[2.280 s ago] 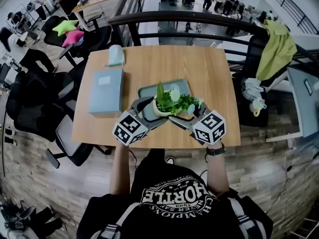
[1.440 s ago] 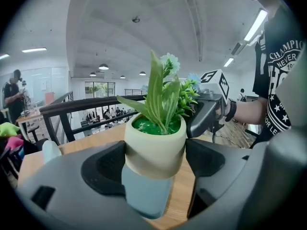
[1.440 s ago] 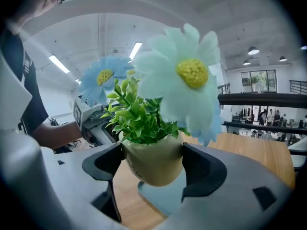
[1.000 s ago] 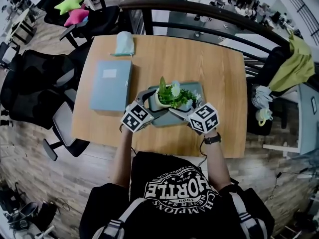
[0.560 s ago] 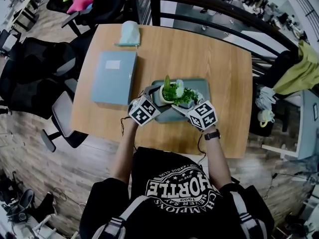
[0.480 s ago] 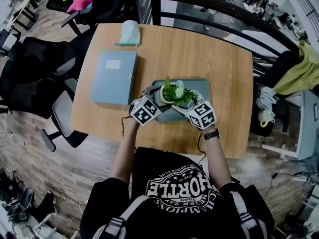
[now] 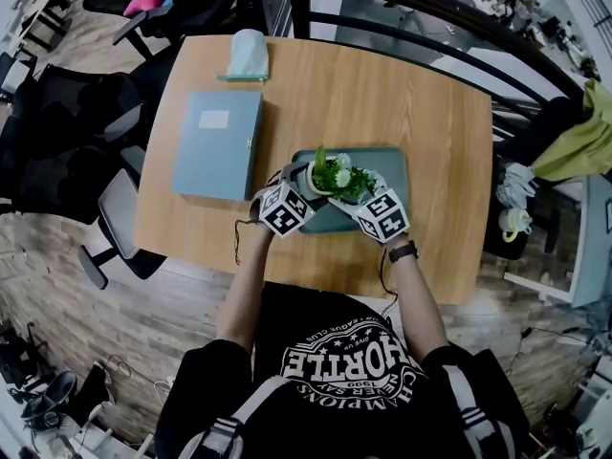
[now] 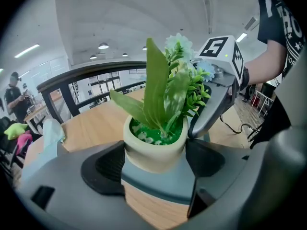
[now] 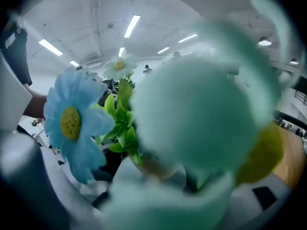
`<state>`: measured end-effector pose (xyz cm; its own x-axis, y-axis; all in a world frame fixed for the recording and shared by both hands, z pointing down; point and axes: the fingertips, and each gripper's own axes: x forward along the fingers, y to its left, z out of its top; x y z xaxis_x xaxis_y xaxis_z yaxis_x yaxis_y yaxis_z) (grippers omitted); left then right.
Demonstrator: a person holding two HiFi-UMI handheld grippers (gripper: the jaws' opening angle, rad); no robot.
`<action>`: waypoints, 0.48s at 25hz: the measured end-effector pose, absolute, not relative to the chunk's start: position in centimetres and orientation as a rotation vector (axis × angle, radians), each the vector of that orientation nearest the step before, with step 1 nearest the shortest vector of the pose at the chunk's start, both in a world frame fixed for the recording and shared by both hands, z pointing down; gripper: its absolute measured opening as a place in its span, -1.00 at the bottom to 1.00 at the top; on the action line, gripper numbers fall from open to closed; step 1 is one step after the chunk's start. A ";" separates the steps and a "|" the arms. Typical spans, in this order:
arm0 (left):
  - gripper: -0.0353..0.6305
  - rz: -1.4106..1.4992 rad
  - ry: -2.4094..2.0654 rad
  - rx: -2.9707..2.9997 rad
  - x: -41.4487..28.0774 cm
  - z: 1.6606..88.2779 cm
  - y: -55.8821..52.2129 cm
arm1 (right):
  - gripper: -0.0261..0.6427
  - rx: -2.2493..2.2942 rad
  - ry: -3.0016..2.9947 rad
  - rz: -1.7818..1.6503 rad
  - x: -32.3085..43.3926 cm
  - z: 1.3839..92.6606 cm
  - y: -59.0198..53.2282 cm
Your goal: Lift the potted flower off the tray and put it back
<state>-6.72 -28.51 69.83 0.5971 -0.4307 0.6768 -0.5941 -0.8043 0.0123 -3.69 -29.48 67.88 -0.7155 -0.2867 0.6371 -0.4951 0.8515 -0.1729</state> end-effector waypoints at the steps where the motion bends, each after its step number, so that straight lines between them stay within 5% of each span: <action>1: 0.32 0.998 -0.840 2.586 -6.7 70.1 -28.7 | 0.31 0.567 -2.403 0.449 -3.6 68.1 -29.7; 12: 0.32 0.964 -0.788 2.538 -6.9 73.5 -30.1 | 0.31 0.561 -2.348 0.478 -3.9 71.1 -31.3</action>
